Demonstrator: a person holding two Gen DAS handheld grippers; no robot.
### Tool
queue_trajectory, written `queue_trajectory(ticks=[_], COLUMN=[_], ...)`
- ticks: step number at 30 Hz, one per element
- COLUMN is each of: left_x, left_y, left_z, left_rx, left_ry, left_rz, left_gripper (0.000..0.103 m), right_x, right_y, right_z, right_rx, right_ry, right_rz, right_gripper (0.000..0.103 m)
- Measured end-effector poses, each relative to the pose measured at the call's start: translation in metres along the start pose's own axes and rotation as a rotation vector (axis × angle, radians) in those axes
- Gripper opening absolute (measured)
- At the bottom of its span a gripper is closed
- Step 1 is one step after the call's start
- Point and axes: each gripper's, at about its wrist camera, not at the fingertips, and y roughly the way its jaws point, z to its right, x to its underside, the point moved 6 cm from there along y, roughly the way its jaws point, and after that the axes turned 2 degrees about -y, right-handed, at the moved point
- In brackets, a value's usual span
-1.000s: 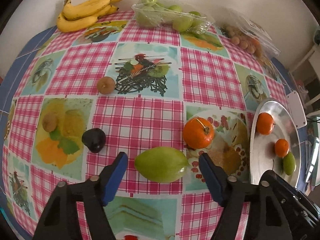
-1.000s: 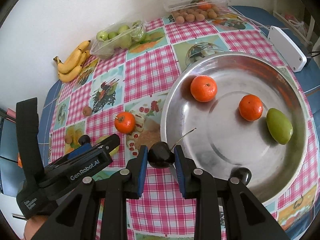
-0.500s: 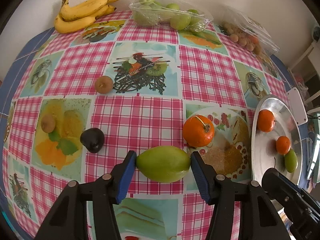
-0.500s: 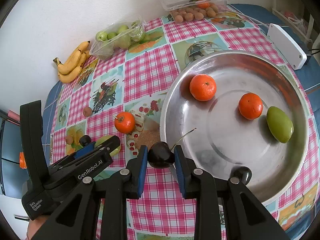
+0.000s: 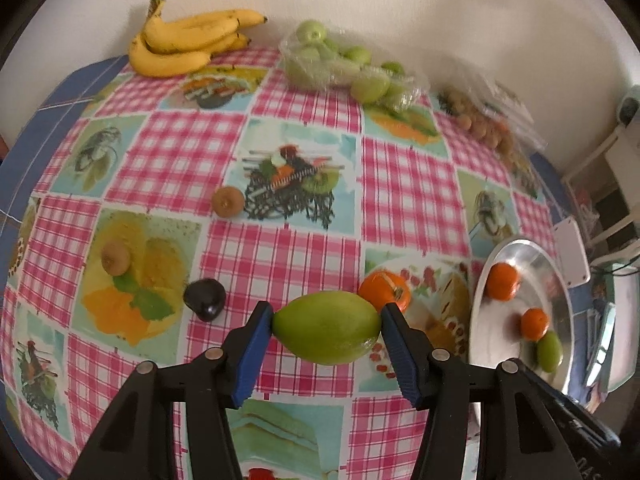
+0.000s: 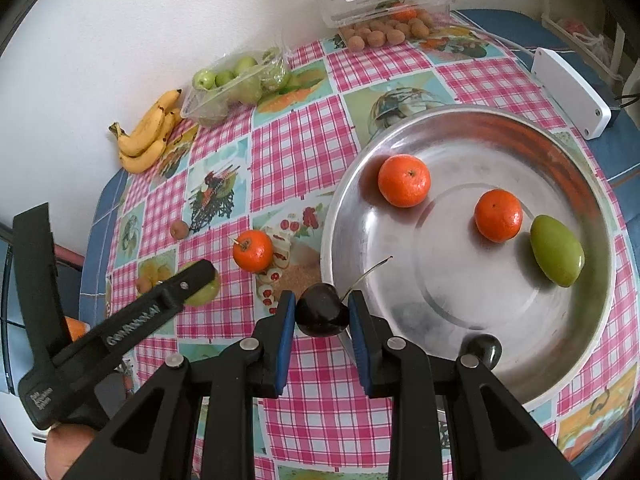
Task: Organize fruits
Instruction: 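Carry the green pear and dark cherry in both grippers over the steel bowl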
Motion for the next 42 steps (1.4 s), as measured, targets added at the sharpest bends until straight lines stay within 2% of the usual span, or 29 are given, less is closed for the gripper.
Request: queue_trajectory(ticks=[6,14,21,33,42], left_x=[-0.009,-0.01,-0.002,0.026,0.047], left_y=[-0.024,-0.035,-0.031,-0.025,-0.019], left_z=[0.009,0.024,0.044,0.109,0.142], left_rx=[0.027,0.042,0.048,0.07,0.087], left_ry=[0.004,0.031,0.08,0.26,0.351], left_rz=[0.061,0.09,0.079,0.059,0.039], left_gripper=[0.059,0.059,0.059,0.059,0.059], right_x=[-0.006,-0.008,-0.008,-0.006,-0.003], right_y=[-0.012,-0.017,-0.021,-0.039,-0.051], right_z=[0.003,0.018,0.04,0.091,0.106], right_rx=[0.005,0.029,0.043,0.111,0.125], right_ry=[0.008,0.05,0.106,0.219,0.25], right_rz=[0.033,0.045,0.044,0.067,0.08], right_gripper=[0.028,0.028,0.028,0.028,0.028])
